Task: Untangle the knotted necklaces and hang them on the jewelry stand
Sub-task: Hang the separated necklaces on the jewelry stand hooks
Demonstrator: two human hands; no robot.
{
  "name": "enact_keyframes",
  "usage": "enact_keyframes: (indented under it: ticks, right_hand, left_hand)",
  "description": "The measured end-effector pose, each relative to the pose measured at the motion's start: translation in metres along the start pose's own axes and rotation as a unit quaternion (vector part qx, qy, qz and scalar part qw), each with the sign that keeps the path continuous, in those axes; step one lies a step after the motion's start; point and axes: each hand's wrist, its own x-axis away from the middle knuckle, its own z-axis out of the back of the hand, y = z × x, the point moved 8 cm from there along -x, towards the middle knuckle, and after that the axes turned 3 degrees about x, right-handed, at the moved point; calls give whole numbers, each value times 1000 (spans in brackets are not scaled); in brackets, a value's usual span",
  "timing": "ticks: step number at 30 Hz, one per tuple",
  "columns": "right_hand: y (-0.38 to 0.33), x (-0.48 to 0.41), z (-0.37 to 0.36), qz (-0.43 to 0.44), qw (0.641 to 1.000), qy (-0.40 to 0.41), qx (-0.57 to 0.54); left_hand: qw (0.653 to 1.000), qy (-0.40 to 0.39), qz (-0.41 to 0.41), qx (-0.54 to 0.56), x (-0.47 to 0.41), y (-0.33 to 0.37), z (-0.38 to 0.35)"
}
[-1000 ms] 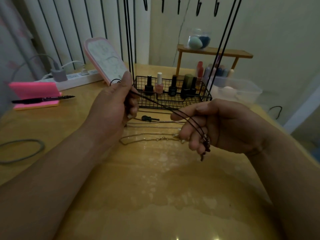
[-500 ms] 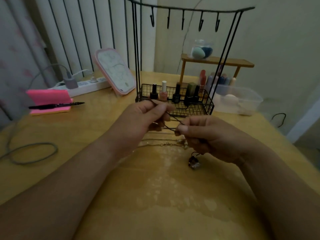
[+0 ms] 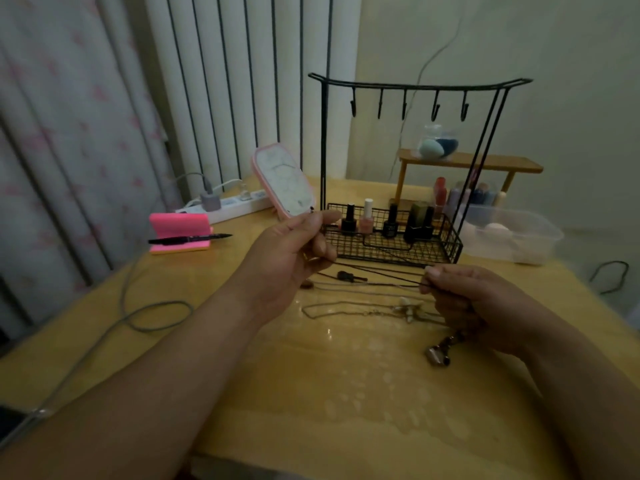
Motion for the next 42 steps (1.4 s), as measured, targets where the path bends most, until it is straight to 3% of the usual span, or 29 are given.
enact_keyframes:
  ticks: [9, 13, 19, 22, 24, 29, 33, 36, 39, 42]
  right_hand:
    - [-5, 1, -4, 0, 1000, 3, -11]
    - [-5, 3, -15, -10, 997, -18, -73]
    - [-19, 6, -39, -3, 995, -102, 11]
    - [-44, 3, -49, 34, 984, -63, 164]
    - [-67, 4, -63, 72, 974, -46, 209]
    - [-108, 14, -80, 122, 980, -31, 156]
    - [-127, 28, -80, 90, 992, -54, 66]
    - [-136, 36, -84, 81, 991, -61, 87]
    - [-144, 36, -71, 84, 993, -14, 87]
    - [-163, 33, -52, 111, 986, 51, 116]
  left_hand:
    - [991, -9, 41, 130, 2, 1, 12]
    - [991, -19, 31, 132, -1, 9, 16]
    - [994, -89, 23, -57, -3, 38, -17]
    - [976, -137, 2, -170, -3, 58, -49]
    - [954, -165, -10, -250, -1, 67, -69]
    - [909, -187, -25, -371, 7, 80, -95]
    - [888, -177, -56, -421, 9, 98, -95]
    - [871, -163, -94, -454, 10, 112, -95]
    - [827, -134, -121, -533, 10, 122, -87]
    - [818, -117, -118, -551, 3, 131, -74]
